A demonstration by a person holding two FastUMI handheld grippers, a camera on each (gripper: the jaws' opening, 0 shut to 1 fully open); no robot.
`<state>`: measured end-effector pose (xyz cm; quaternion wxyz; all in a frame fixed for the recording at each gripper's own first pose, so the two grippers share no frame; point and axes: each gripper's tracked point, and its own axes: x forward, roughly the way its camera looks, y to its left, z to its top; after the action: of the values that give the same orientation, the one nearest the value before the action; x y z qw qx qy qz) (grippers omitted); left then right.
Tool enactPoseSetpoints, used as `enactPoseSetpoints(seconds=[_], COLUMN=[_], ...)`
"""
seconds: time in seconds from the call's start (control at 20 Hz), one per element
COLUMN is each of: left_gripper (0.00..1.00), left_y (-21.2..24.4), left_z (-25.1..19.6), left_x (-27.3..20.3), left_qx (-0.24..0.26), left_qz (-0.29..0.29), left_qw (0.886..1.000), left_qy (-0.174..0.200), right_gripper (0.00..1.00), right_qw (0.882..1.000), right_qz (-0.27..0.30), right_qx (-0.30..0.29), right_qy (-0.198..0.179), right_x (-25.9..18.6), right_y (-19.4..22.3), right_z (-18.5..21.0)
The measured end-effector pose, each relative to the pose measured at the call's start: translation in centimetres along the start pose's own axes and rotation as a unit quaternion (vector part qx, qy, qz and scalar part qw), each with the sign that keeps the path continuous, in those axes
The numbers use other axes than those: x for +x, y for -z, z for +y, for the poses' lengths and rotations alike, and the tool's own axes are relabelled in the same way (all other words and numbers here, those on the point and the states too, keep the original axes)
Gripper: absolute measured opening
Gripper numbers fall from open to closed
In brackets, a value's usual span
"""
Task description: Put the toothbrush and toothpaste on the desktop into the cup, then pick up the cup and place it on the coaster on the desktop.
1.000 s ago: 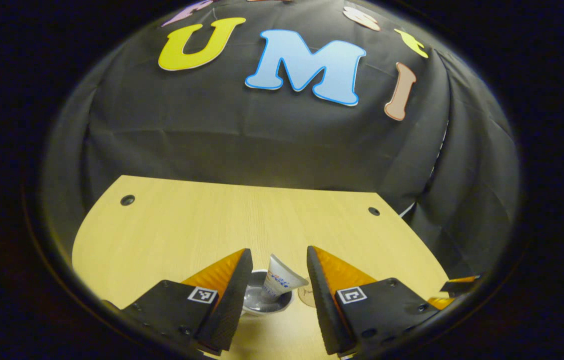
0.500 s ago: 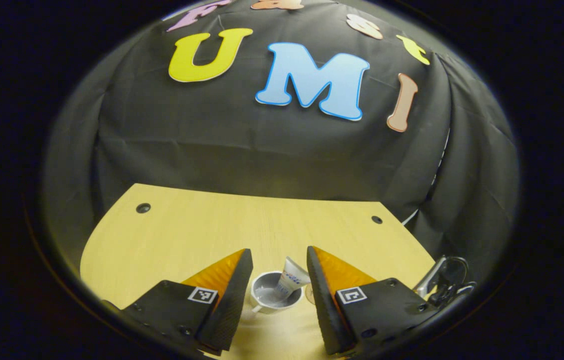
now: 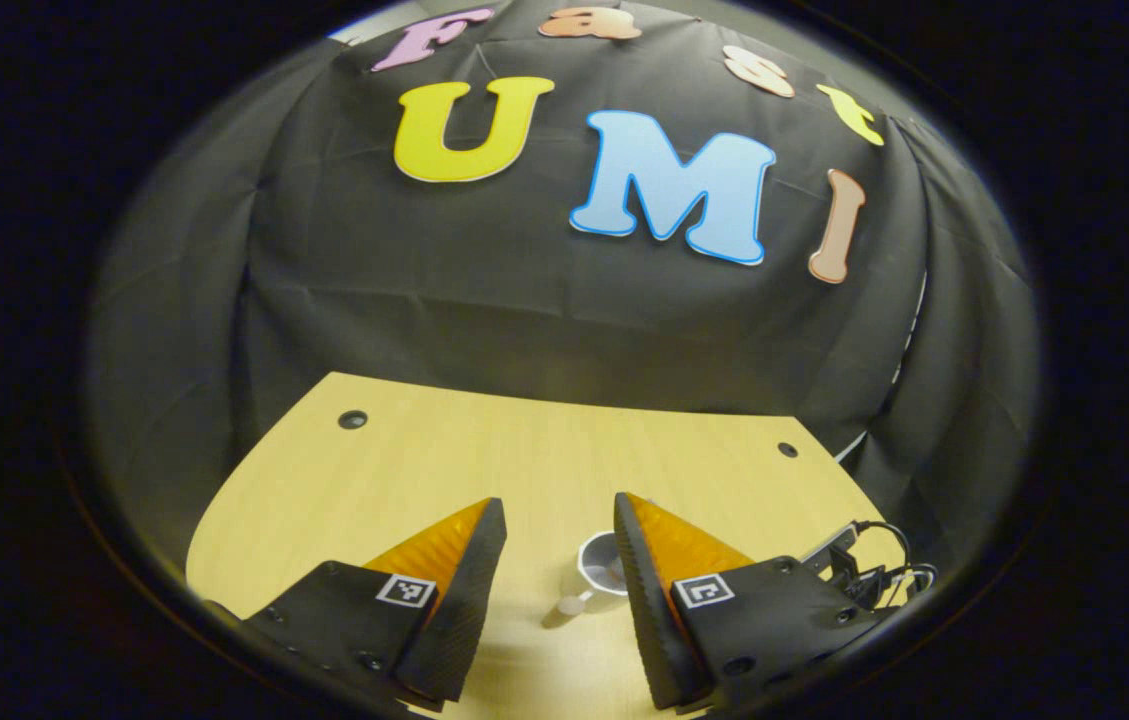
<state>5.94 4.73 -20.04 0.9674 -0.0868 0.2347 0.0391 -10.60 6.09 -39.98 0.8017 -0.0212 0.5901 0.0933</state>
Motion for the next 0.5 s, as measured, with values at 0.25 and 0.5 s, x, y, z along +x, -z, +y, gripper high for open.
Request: enactPoseSetpoints(seconds=[0.25,0.5], left_gripper=[0.65,0.65], left_y=[0.2,0.7], left_z=[2.8,5.1], left_x=[-1.9,-3.8], left_qx=[-0.022,-0.033], left_qz=[-0.003,-0.002], left_qw=[0.999,0.998], left_qy=[-0.029,-0.053], right_gripper=[0.03,0.02], right_qw=[0.999,0.996], right_qz=[0.014,-0.005], right_qx=[0.047,0.072], right_qy=[-0.001,-0.058], right_x=[-1.0,-1.3], right_y=[0.0,-1.2], right_z=[0.0,1.3])
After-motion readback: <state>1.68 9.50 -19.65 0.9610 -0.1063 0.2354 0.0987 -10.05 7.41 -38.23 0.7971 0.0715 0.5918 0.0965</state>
